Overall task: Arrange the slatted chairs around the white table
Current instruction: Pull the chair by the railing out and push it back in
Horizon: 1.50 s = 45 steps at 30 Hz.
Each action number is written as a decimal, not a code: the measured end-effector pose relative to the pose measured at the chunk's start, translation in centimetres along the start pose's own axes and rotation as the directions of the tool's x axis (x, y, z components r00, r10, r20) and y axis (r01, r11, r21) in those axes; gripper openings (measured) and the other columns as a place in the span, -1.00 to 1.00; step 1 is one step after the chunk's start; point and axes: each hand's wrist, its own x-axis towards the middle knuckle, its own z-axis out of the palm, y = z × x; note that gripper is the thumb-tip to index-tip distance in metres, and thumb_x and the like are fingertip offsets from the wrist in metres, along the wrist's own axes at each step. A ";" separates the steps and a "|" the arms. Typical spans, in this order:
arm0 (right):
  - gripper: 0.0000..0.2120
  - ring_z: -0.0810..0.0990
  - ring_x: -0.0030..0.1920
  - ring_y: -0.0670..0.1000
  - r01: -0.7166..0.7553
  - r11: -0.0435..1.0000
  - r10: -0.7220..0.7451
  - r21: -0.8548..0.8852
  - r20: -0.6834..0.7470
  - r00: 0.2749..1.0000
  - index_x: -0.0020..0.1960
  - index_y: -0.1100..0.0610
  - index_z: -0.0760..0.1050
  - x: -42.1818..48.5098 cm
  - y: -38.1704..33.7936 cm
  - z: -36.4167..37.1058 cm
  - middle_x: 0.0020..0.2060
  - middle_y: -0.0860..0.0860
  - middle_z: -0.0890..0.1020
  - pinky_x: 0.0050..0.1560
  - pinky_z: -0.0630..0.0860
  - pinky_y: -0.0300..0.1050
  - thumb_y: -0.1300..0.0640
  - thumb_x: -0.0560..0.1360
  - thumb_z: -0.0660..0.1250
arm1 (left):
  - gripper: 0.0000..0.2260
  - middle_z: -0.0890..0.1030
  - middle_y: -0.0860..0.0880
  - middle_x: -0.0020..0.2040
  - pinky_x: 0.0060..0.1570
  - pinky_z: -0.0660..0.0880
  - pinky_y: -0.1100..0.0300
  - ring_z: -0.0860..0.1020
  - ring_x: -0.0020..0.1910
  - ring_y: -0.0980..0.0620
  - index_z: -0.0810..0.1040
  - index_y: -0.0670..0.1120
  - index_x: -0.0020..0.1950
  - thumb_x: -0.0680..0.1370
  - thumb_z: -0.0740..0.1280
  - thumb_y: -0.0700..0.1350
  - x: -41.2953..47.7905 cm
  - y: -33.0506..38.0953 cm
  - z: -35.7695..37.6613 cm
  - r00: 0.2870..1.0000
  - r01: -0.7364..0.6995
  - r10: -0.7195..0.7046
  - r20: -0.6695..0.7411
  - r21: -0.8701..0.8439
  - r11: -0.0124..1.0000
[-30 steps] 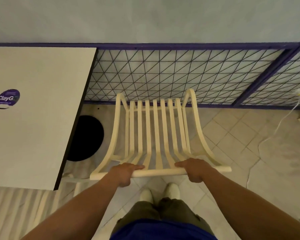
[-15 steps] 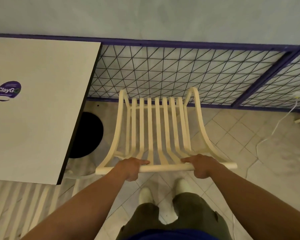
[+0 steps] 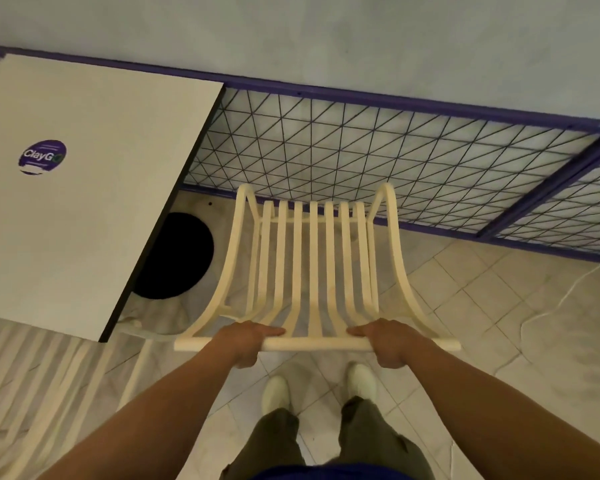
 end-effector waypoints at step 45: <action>-0.27 0.52 0.23 0.10 0.108 0.947 -0.099 -0.302 0.045 0.994 0.52 -0.27 0.18 2.1 7.6 -6.4 0.32 0.05 0.48 0.21 0.48 -0.01 0.23 0.49 0.33 | -0.26 0.50 -0.04 0.32 0.22 0.52 -0.13 0.55 0.18 -0.11 0.18 0.29 0.56 0.52 0.37 -0.25 0.4 9.1 2.7 0.983 0.172 -0.183 0.012 -0.404 0.899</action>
